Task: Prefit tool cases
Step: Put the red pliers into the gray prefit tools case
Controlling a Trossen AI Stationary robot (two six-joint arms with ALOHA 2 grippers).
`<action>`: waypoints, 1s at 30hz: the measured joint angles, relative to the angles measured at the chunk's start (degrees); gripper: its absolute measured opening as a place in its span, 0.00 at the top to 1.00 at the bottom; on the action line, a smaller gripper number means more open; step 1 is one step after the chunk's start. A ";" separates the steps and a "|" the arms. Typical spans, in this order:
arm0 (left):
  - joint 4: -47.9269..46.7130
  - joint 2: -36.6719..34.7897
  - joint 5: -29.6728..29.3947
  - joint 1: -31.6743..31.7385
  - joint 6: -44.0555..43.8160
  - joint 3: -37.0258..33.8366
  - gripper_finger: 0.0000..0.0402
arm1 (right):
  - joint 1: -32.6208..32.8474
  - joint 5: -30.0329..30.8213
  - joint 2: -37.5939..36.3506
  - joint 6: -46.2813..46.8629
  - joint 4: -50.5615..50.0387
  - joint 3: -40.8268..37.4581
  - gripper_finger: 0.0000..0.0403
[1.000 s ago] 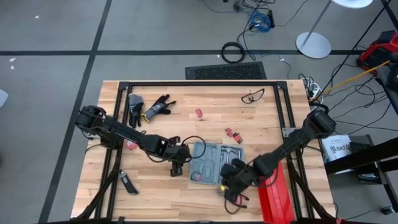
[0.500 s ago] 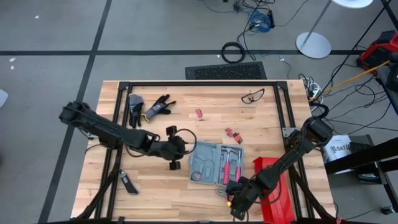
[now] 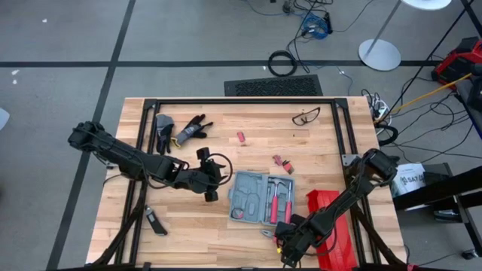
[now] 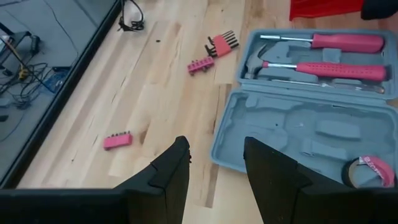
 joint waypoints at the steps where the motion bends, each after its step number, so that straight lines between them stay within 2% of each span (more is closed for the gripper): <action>1: 0.00 0.00 -0.04 0.00 0.00 0.00 0.61 | 0.00 -0.01 0.70 -0.23 0.12 0.11 0.65; 6: -0.11 0.02 -1.65 0.00 -0.07 0.00 0.61 | 0.43 0.37 4.60 -0.16 0.35 0.58 0.68; 8: -0.15 0.02 -2.96 0.00 -0.04 0.00 0.61 | 0.44 0.88 4.96 1.13 0.58 0.63 0.75; 11: -0.59 0.02 -5.32 0.00 0.44 0.00 0.61 | 0.68 1.66 4.81 -1.09 0.67 1.43 0.90; 12: -0.77 0.02 -5.88 0.04 0.90 0.00 0.61 | 0.92 2.72 4.83 -2.81 -0.03 2.58 0.90; 15: -0.56 0.02 -7.20 0.13 2.22 0.00 0.61 | 1.33 5.66 4.99 -4.13 -7.11 8.34 0.90; 20: 1.08 0.08 -7.59 0.13 6.28 0.00 0.61 | 1.47 11.54 4.79 -1.94 -24.89 20.89 0.90; 22: 3.09 0.62 -4.00 0.16 10.59 0.00 0.61 | 1.63 14.54 4.70 0.70 -30.93 24.13 0.90; 26: 9.88 3.82 9.83 0.07 26.24 0.00 0.61 | 1.12 15.79 4.86 11.61 -38.19 27.48 0.90; 30: 13.62 8.67 12.23 2.35 43.37 0.00 0.61 | 0.66 16.69 4.83 17.65 -39.28 28.06 0.90</action>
